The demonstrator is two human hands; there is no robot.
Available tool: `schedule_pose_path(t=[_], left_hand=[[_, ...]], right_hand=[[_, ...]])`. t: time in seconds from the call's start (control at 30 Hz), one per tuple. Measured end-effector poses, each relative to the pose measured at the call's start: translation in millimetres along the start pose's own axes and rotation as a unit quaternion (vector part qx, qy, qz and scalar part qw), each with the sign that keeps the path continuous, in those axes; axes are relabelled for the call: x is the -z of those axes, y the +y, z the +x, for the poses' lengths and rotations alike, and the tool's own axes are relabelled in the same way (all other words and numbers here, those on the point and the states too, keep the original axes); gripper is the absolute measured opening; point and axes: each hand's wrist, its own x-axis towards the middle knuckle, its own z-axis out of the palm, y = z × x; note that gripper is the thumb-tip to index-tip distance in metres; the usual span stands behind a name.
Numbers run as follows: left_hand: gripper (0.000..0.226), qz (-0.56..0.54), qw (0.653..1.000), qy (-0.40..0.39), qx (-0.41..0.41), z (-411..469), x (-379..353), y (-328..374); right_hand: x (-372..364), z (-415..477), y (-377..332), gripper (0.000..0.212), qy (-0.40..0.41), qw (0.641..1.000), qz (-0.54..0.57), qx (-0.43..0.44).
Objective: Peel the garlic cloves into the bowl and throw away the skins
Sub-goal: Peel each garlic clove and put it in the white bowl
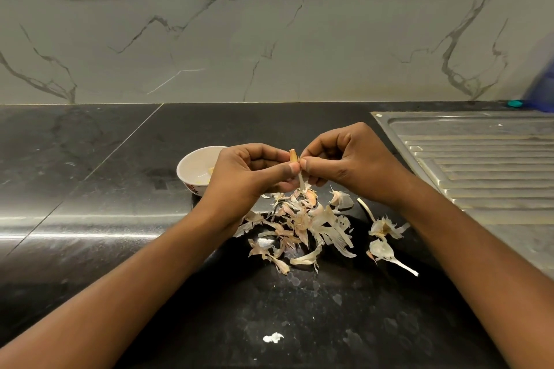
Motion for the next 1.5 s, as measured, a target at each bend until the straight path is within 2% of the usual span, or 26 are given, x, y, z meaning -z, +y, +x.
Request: schedule_pose_path(t=[0.23,0.5,0.67,0.8,1.13,1.3,1.5], left_hand=[[0.015,-0.005,1.0,0.014,-0.003,1.6,-1.1,0.0],[0.013,-0.09,0.995,-0.002,0.038,3.1,-1.6,4.0],[0.011,-0.157,0.986,0.018,0.055,2.4,-0.6,8.2],[0.012,-0.162,0.985,0.02,0.059,2.0,0.0,9.4],[0.03,-0.122,0.991,0.009,0.049,1.9,-1.0,6.2],[0.023,-0.15,0.987,-0.001,0.054,2.2,-0.6,6.8],[0.02,-0.212,0.971,-0.032,0.107,1.4,1.1,9.8]], right_hand=[[-1.9,-0.8,-1.2,0.011,-0.014,0.999,0.029,0.0],[0.4,0.0,-0.8,0.007,0.001,0.999,0.038,-0.01],[6.5,0.6,0.7,0.007,0.02,0.999,0.035,-0.031],[10.2,-0.9,-2.0,0.006,0.003,0.999,0.038,-0.039],[9.0,-3.6,-4.5,0.015,-0.041,0.998,0.048,-0.015],[10.2,-2.8,-2.7,0.008,-0.059,0.997,0.019,0.037],[10.5,-2.2,0.5,0.009,-0.098,0.992,0.039,0.067]])
